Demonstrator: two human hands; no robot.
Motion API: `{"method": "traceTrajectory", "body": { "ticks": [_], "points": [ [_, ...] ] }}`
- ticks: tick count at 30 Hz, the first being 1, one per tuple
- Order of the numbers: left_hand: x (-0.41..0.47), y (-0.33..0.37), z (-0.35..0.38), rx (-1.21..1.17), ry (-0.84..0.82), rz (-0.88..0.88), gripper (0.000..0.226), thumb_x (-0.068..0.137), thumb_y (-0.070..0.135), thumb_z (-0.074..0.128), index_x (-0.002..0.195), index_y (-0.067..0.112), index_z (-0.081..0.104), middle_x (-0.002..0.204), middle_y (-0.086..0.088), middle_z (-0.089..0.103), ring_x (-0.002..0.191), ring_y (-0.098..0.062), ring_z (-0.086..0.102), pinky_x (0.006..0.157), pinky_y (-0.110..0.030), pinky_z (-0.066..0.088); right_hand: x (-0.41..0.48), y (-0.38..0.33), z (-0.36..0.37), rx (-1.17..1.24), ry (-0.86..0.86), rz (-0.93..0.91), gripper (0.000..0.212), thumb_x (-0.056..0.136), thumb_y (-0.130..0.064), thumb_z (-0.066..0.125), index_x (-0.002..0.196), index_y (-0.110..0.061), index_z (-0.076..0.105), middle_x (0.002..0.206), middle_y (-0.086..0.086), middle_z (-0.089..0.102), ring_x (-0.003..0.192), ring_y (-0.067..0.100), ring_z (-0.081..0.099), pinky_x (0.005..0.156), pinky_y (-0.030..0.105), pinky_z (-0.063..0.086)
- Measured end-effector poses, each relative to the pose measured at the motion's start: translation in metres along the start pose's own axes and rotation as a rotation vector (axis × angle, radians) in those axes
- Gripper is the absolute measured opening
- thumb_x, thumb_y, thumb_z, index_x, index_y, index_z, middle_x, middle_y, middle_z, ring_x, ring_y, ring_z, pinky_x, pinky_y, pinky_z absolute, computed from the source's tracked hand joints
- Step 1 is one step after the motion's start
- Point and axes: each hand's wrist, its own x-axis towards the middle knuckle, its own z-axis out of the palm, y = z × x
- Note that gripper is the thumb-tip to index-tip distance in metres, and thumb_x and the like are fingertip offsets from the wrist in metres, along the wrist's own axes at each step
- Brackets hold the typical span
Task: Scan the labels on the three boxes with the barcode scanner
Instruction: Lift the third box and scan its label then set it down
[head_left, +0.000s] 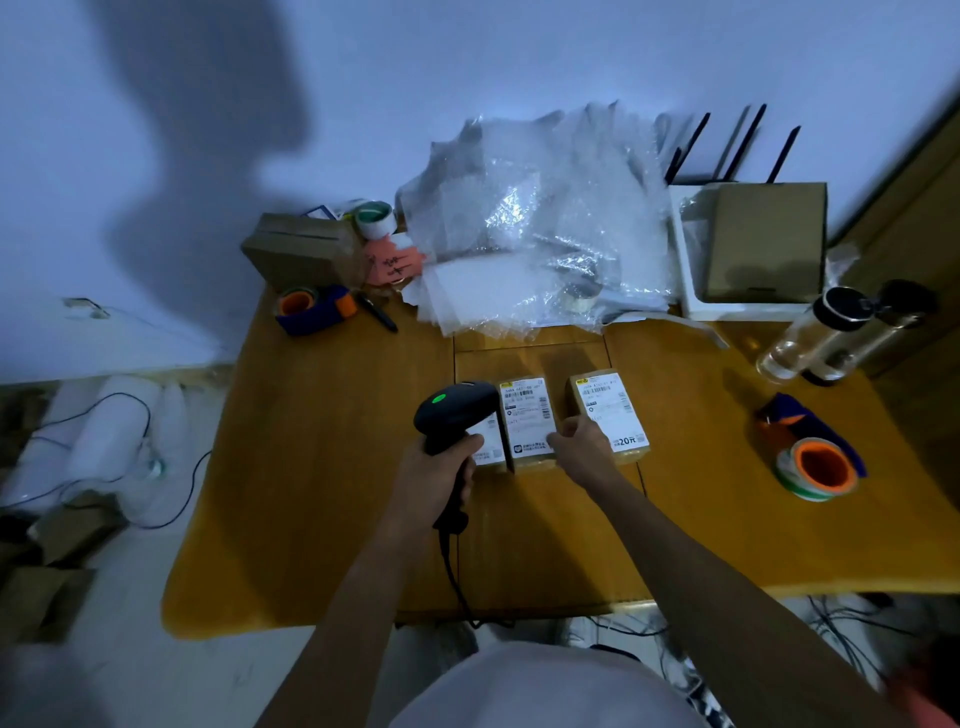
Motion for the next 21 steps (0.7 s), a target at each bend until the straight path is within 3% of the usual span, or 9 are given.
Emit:
{"method": "traceTrajectory", "body": {
  "ticks": [3, 6, 10, 15, 21],
  "points": [
    [0.002, 0.003, 0.006, 0.024, -0.020, 0.001, 0.029, 0.092, 0.021, 0.071, 0.071, 0.008, 0.057, 0.054, -0.004, 0.054, 0.042, -0.016, 0.048, 0.053, -0.032, 0.043, 0.002, -0.002, -0.013, -0.052, 0.044, -0.023, 0.046, 0.092, -0.028, 0.070, 0.133, -0.010, 0.058, 0.123, 0.008, 0.067, 0.104, 0.025, 0.067, 0.081, 0.039, 0.057],
    [0.004, 0.004, 0.011, 0.036, -0.046, 0.024, 0.025, 0.092, 0.021, 0.072, 0.076, 0.007, 0.058, 0.056, -0.004, 0.055, 0.042, -0.017, 0.048, 0.056, -0.035, 0.043, 0.003, -0.002, -0.026, -0.062, 0.096, -0.039, 0.039, 0.093, -0.025, 0.067, 0.129, -0.010, 0.059, 0.124, 0.009, 0.066, 0.101, 0.024, 0.062, 0.080, 0.038, 0.053],
    [0.004, 0.007, 0.018, 0.039, -0.067, 0.031, 0.027, 0.092, 0.020, 0.071, 0.071, 0.009, 0.058, 0.055, -0.004, 0.054, 0.042, -0.017, 0.047, 0.052, -0.032, 0.042, 0.006, -0.001, -0.041, -0.101, 0.173, -0.080, 0.038, 0.096, -0.026, 0.064, 0.130, -0.010, 0.060, 0.132, 0.011, 0.063, 0.114, 0.031, 0.065, 0.085, 0.036, 0.052],
    [0.004, 0.008, 0.024, 0.030, -0.079, 0.036, 0.023, 0.092, 0.018, 0.072, 0.074, 0.011, 0.059, 0.057, -0.006, 0.054, 0.043, -0.018, 0.047, 0.052, -0.032, 0.042, 0.009, 0.006, -0.056, -0.154, 0.200, -0.090, 0.037, 0.097, -0.024, 0.064, 0.132, -0.012, 0.055, 0.139, 0.010, 0.058, 0.120, 0.033, 0.062, 0.095, 0.048, 0.055],
    [0.006, 0.005, 0.026, 0.045, -0.086, 0.021, 0.021, 0.092, 0.019, 0.071, 0.078, 0.010, 0.059, 0.056, -0.005, 0.054, 0.043, -0.017, 0.048, 0.052, -0.031, 0.044, 0.017, 0.026, -0.065, -0.285, 0.252, -0.078, 0.054, 0.092, -0.022, 0.069, 0.140, -0.007, 0.048, 0.143, 0.015, 0.049, 0.131, 0.034, 0.049, 0.102, 0.048, 0.051]
  ]
}}
